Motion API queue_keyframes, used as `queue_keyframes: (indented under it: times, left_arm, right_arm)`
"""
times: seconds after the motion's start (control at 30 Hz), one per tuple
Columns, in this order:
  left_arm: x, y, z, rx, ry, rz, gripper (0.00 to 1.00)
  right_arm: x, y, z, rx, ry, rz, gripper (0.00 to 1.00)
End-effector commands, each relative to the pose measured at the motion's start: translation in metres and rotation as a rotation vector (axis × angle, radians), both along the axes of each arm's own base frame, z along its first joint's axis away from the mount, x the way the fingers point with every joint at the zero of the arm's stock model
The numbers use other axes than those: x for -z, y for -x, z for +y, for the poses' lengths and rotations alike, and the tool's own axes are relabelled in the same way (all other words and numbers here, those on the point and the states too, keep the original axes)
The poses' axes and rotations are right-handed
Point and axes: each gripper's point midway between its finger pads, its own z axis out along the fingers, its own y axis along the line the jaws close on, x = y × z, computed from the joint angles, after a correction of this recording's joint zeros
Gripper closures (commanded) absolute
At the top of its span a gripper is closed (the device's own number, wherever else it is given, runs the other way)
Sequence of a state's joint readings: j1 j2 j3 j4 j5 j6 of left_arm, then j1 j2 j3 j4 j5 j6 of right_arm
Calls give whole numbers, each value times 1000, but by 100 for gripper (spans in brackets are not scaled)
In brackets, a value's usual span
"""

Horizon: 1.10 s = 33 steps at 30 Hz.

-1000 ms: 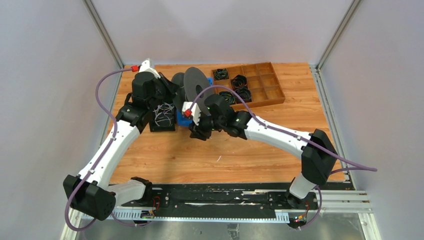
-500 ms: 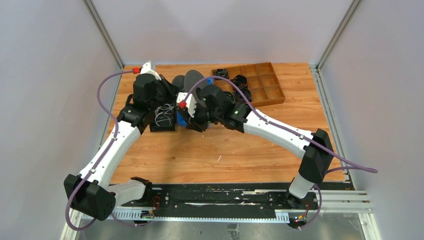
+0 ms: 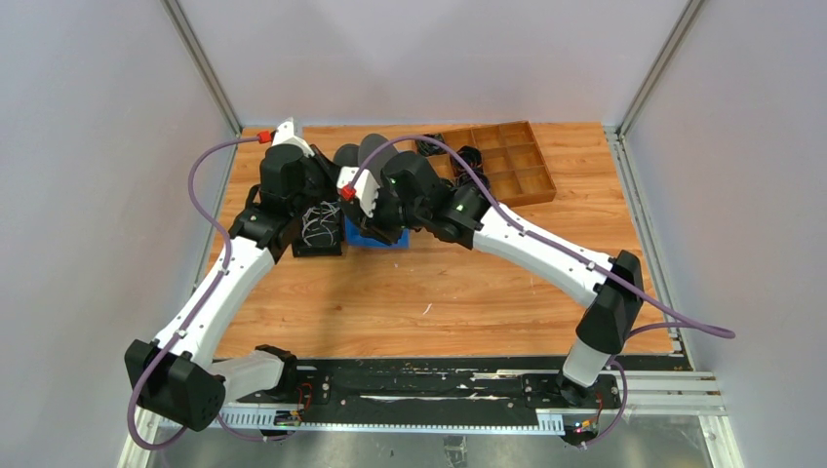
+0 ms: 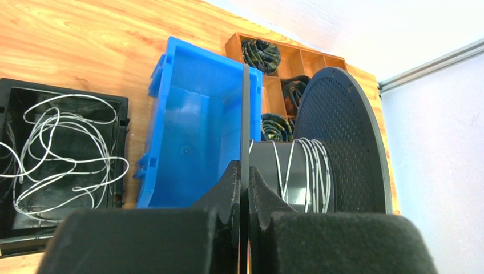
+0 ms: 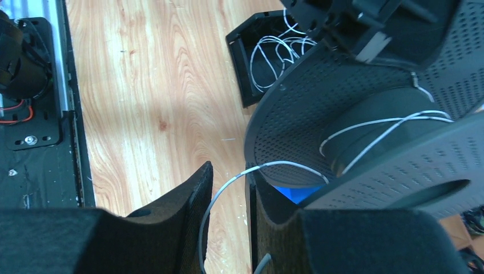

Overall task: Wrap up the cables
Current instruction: Wrap the cable around the cable reel.

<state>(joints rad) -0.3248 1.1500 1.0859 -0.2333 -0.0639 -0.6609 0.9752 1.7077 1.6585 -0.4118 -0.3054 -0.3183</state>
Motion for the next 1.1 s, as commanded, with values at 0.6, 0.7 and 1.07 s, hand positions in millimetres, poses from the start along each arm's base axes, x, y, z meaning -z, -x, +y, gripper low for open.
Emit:
queue_keyframes:
  times: [0.6, 0.7, 1.07]
  left_arm:
    - [-26, 6, -10, 43, 26, -91, 100]
    - [-26, 7, -9, 43, 26, -91, 100]
    - [-23, 8, -11, 51, 17, -89, 100]
  right_arm:
    - [-45, -37, -3, 180, 91, -302, 66]
    - [-50, -40, -3, 188, 90, -319, 65]
    - [-69, -56, -8, 233, 115, -425, 65]
